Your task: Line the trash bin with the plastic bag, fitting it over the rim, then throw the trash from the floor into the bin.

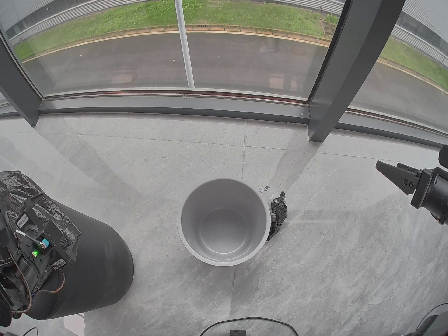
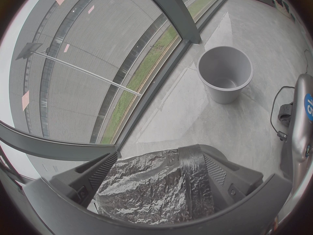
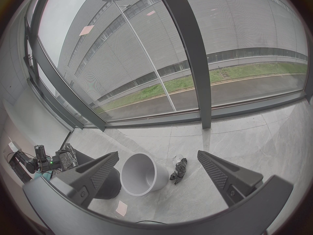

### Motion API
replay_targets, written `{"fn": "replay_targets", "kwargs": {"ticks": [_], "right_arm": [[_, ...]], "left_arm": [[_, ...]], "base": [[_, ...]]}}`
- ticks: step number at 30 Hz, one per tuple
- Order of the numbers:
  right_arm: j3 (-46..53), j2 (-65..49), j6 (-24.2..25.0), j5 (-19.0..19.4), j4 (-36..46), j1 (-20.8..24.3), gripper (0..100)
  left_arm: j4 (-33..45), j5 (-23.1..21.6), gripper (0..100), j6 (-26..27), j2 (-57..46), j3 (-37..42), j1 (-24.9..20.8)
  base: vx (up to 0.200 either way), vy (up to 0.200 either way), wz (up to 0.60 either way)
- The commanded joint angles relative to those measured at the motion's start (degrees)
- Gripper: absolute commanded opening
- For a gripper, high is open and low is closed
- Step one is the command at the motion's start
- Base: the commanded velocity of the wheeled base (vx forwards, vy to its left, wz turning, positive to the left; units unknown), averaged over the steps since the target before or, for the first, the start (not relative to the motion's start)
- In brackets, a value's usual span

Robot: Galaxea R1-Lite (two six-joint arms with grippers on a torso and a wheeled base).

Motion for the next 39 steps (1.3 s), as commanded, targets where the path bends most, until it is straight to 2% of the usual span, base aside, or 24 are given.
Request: {"fn": "replay_targets", "kwargs": {"ticks": [1, 16, 33, 34, 39], "right_arm": [[0.0, -0.1, 0.0, 0.0, 0.0, -0.2, 100], [0.0, -0.1, 0.0, 0.0, 0.0, -0.2, 100], [0.1, -0.1, 0.0, 0.0, 0.0, -0.2, 100], [0.1, 0.0, 0.0, 0.1, 0.0, -0.2, 100], [0.1, 0.1, 0.1, 0.1, 0.0, -0.2, 100]], "left_arm": [[-0.6, 0.0, 100, 0.3, 3.0, 0.1, 0.1], [-0.8, 0.0, 100, 0.6, 2.3, 0.1, 2.7], [-0.9, 0.0, 100, 0.3, 2.7, -0.2, 3.5], [-0.9, 0.0, 0, 0.3, 2.6, -0.1, 3.5], [-0.9, 0.0, 0, 0.2, 2.6, 0.0, 3.6]], "base": [[0.0, 0.0, 0.0], [0.0, 0.0, 0.0], [0.0, 0.0, 0.0], [0.0, 0.0, 0.0], [0.0, 0.0, 0.0]]}}
